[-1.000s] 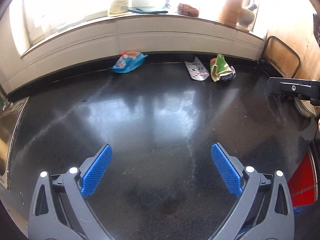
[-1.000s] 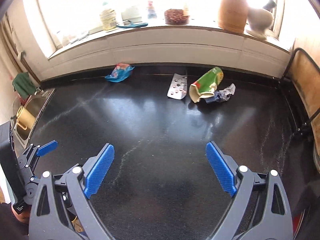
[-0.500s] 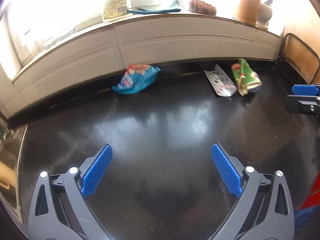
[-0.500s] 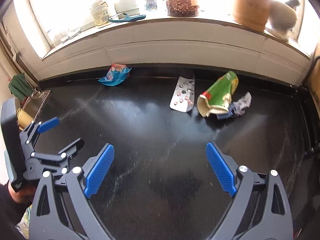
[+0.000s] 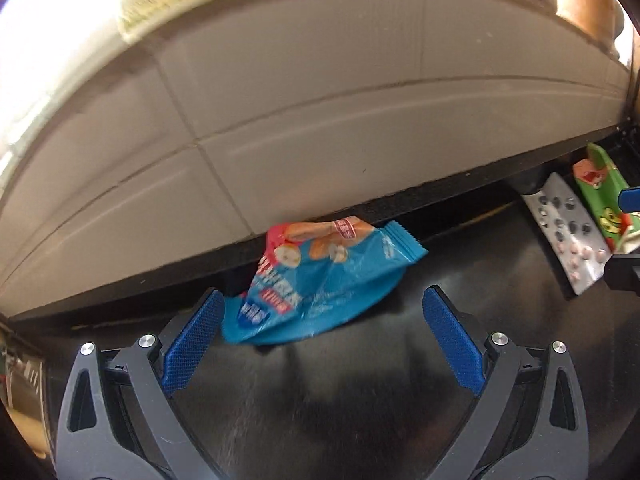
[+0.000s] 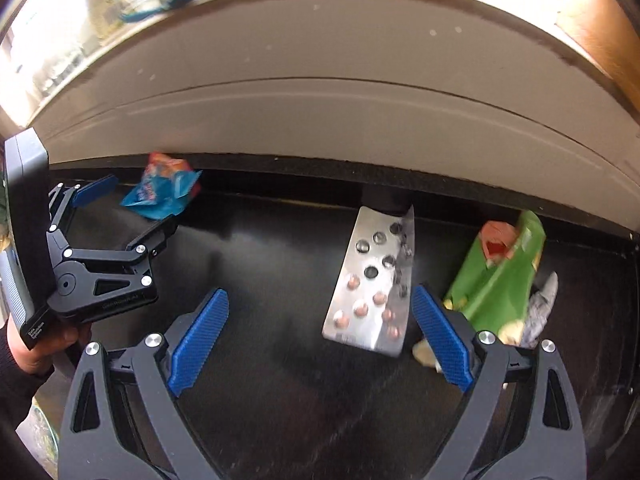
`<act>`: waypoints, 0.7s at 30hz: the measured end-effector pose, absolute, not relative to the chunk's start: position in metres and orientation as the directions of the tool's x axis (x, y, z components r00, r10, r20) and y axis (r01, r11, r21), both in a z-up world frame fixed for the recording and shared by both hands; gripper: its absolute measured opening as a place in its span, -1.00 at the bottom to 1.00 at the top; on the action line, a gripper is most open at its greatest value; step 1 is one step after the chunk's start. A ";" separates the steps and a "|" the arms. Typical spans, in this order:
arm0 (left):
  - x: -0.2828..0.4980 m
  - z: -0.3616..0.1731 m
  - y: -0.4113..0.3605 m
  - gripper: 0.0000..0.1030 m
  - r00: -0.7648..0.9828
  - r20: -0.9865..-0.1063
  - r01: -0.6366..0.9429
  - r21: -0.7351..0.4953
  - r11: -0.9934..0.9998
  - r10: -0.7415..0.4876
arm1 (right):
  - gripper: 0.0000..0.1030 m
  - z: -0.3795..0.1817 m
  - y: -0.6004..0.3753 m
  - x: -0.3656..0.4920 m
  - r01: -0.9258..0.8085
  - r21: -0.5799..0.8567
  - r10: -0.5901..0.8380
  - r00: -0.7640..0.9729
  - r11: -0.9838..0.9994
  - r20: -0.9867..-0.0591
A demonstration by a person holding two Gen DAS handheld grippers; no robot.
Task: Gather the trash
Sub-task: 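Grasp the blue snack wrapper with the left tool while the right tool grasps the pill blister pack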
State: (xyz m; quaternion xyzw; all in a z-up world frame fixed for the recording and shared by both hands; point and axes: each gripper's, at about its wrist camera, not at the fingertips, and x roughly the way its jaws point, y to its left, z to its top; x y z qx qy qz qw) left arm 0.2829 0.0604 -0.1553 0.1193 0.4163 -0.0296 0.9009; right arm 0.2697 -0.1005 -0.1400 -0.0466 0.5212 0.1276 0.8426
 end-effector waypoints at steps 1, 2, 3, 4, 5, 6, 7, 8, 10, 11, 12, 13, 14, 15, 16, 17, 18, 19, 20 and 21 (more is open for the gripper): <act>0.292 -0.162 0.061 0.87 0.647 -0.760 0.150 0.201 0.968 0.058 | 0.74 -0.146 -0.099 0.277 -0.254 0.042 0.151 0.425 0.966 -0.893; 0.298 -0.167 0.062 0.87 0.641 -0.765 0.149 0.200 0.968 0.059 | 0.74 -0.150 -0.099 0.282 -0.247 0.037 0.142 0.423 0.968 -0.895; 0.303 -0.170 0.063 0.87 0.637 -0.769 0.147 0.193 0.970 0.057 | 0.75 -0.155 -0.098 0.288 -0.234 0.030 0.129 0.419 0.972 -0.899; 0.309 -0.175 0.065 0.87 0.631 -0.773 0.142 0.193 0.971 0.061 | 0.75 -0.160 -0.099 0.293 -0.223 0.024 0.118 0.418 0.974 -0.901; 0.313 -0.180 0.066 0.88 0.617 -0.784 0.138 0.191 0.972 0.067 | 0.75 -0.163 -0.099 0.296 -0.218 0.017 0.108 0.415 0.976 -0.903; 0.314 -0.182 0.071 0.88 0.617 -0.786 0.124 0.143 0.982 0.036 | 0.75 -0.171 -0.098 0.300 -0.211 0.001 0.089 0.406 0.977 -0.910; 0.314 -0.183 0.075 0.88 0.615 -0.788 0.114 0.113 0.987 0.019 | 0.75 -0.177 -0.098 0.303 -0.203 -0.012 0.071 0.397 0.979 -0.915; 0.315 -0.182 0.079 0.88 0.614 -0.789 0.108 0.091 0.990 0.005 | 0.75 -0.181 -0.099 0.305 -0.197 -0.015 0.064 0.389 0.980 -0.919; 0.318 -0.180 0.084 0.88 0.603 -0.798 0.094 0.067 0.993 -0.004 | 0.73 -0.187 -0.096 0.306 -0.201 -0.038 0.047 0.399 0.979 -0.916; 0.320 -0.179 0.085 0.88 0.597 -0.802 0.092 0.061 0.994 -0.006 | 0.59 -0.187 -0.094 0.306 -0.215 -0.038 0.053 0.402 0.976 -0.914; 0.321 -0.177 0.086 0.82 0.593 -0.805 0.092 0.056 0.994 -0.010 | 0.44 -0.189 -0.091 0.305 -0.229 -0.034 0.062 0.397 0.973 -0.916; 0.320 -0.175 0.087 0.75 0.593 -0.805 0.091 0.048 0.995 -0.015 | 0.07 -0.191 -0.090 0.305 -0.233 -0.030 0.064 0.386 0.972 -0.920; 0.319 -0.172 0.090 0.52 0.595 -0.803 0.082 0.036 0.996 -0.020 | -0.11 -0.190 -0.090 0.304 -0.236 0.000 0.093 0.381 0.972 -0.920; 0.317 -0.170 0.093 0.34 0.598 -0.801 0.072 0.033 0.997 -0.017 | -0.13 -0.189 -0.090 0.304 -0.236 -0.001 0.092 0.379 0.972 -0.921; 0.314 -0.166 0.096 0.27 0.595 -0.804 0.067 0.033 0.997 -0.013 | -0.16 -0.188 -0.089 0.302 -0.243 0.004 0.099 0.378 0.970 -0.921; 0.311 -0.164 0.097 0.04 0.594 -0.804 0.065 0.038 0.997 -0.008 | -0.17 -0.186 -0.088 0.299 -0.255 0.021 0.119 0.377 0.967 -0.918; 0.309 -0.160 0.099 -0.11 0.598 -0.801 0.060 0.035 0.998 -0.008 | -0.18 -0.184 -0.088 0.296 -0.262 0.028 0.129 0.378 0.965 -0.917; 0.305 -0.156 0.102 -0.20 0.602 -0.798 0.052 0.022 0.998 -0.014 | -0.19 -0.182 -0.088 0.292 -0.269 0.027 0.134 0.386 0.963 -0.913; 0.302 -0.151 0.104 -0.41 0.605 -0.796 0.044 0.011 0.999 -0.018 | -0.20 -0.177 -0.087 0.287 -0.280 0.032 0.144 0.392 0.960 -0.908; 0.298 -0.146 0.107 -0.52 0.607 -0.794 0.031 0.009 0.999 -0.012 | -0.20 -0.174 -0.088 0.282 -0.284 0.038 0.153 0.395 0.958 -0.906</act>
